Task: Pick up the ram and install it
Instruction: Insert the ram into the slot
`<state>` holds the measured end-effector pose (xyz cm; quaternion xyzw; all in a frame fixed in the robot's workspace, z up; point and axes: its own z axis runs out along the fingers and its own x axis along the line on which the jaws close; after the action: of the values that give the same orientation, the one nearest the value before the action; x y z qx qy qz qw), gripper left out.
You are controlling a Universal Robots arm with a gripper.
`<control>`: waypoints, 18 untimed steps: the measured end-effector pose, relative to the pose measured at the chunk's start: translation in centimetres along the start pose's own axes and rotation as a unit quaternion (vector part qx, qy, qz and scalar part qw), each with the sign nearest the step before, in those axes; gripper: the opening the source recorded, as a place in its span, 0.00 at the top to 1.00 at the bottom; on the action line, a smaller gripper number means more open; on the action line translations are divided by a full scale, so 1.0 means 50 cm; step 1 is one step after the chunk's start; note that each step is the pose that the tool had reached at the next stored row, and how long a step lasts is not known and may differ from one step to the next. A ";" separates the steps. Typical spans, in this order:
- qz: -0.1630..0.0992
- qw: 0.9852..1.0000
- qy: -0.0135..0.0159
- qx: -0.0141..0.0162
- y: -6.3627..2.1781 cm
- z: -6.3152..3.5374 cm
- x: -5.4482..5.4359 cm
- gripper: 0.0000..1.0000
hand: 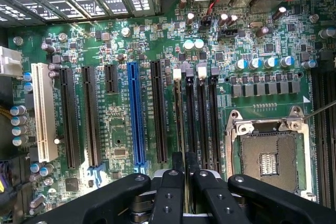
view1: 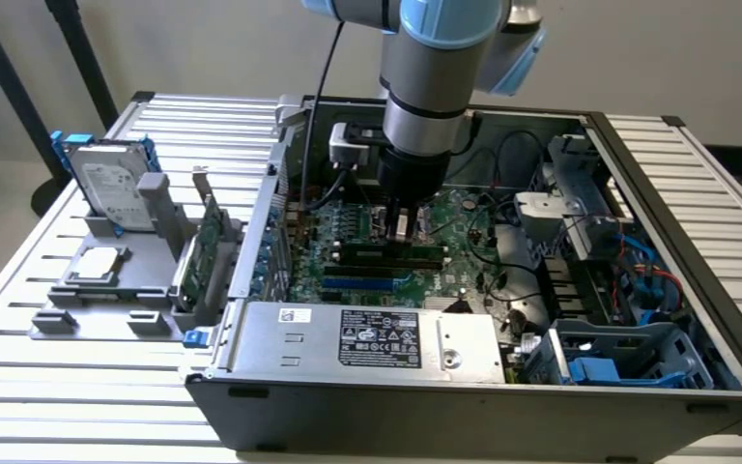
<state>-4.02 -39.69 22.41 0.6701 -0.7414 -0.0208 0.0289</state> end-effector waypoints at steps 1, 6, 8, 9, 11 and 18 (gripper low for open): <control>-0.001 1.000 0.000 0.000 0.000 0.000 0.000 0.86; -0.004 1.000 0.001 0.000 0.000 0.000 -0.001 0.86; -0.004 1.000 0.001 0.000 0.000 0.000 -0.001 0.86; -0.004 1.000 0.001 0.000 0.000 0.001 -0.001 0.86; -0.004 1.000 0.002 0.000 0.000 0.002 -0.001 0.86; -0.005 1.000 0.003 -0.001 0.000 0.004 -0.001 0.85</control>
<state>-4.03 -39.65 22.22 0.6735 -0.7383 -0.0195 0.0313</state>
